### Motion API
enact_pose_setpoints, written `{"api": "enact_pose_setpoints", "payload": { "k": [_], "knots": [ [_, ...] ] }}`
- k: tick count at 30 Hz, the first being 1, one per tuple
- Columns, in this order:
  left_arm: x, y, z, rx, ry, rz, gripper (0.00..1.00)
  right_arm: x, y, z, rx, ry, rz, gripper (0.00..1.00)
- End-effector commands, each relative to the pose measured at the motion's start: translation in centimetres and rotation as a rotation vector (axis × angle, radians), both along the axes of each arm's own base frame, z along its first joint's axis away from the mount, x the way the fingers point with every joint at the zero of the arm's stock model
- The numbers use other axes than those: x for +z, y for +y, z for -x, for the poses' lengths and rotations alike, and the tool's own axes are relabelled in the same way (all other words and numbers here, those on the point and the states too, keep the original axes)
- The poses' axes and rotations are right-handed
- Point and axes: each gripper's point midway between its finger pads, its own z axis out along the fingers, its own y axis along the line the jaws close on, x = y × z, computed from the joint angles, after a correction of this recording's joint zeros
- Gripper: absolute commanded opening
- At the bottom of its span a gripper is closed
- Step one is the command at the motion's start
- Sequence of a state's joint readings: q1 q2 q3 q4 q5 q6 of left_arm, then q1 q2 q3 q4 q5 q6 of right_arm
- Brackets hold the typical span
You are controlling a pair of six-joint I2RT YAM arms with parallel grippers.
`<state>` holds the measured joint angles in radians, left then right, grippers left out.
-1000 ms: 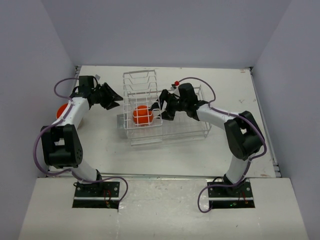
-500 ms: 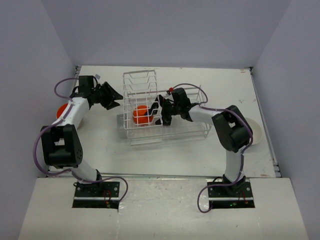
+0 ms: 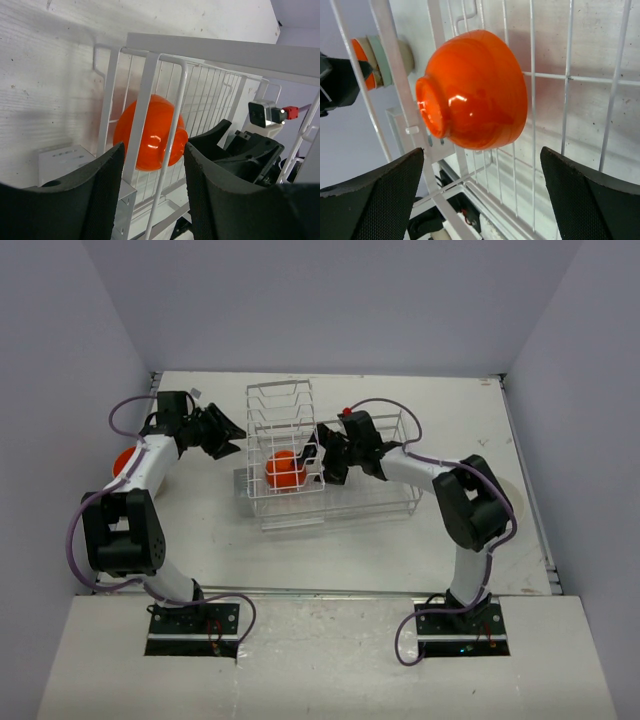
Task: Unload the bowls from the dish rack
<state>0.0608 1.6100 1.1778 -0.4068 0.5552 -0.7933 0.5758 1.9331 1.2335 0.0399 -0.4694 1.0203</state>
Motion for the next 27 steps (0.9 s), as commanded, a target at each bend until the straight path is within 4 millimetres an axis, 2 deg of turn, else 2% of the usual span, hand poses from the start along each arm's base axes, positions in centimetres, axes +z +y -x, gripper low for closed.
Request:
{"api": "enact_pose_setpoints", "payload": {
  "k": [1, 6, 12, 27],
  "knots": [
    [2.1, -0.2, -0.3, -0.018, -0.075, 0.025, 0.52, 2.8, -1.1, -0.8, -0.04, -0.089, 0.023, 0.99],
    [2.0, -0.2, -0.3, -0.021, -0.074, 0.024, 0.52, 3.5, -1.0, -0.5, -0.036, -0.096, 0.009, 0.99],
    [2.1, -0.2, -0.3, -0.02, -0.076, 0.028, 0.52, 3.6, 0.0, -0.4, 0.003, -0.085, -0.028, 0.99],
    [1.9, -0.1, -0.4, -0.019, -0.072, 0.028, 0.53, 2.3, 2.1, -0.7, 0.046, -0.046, -0.09, 0.99]
  ]
}}
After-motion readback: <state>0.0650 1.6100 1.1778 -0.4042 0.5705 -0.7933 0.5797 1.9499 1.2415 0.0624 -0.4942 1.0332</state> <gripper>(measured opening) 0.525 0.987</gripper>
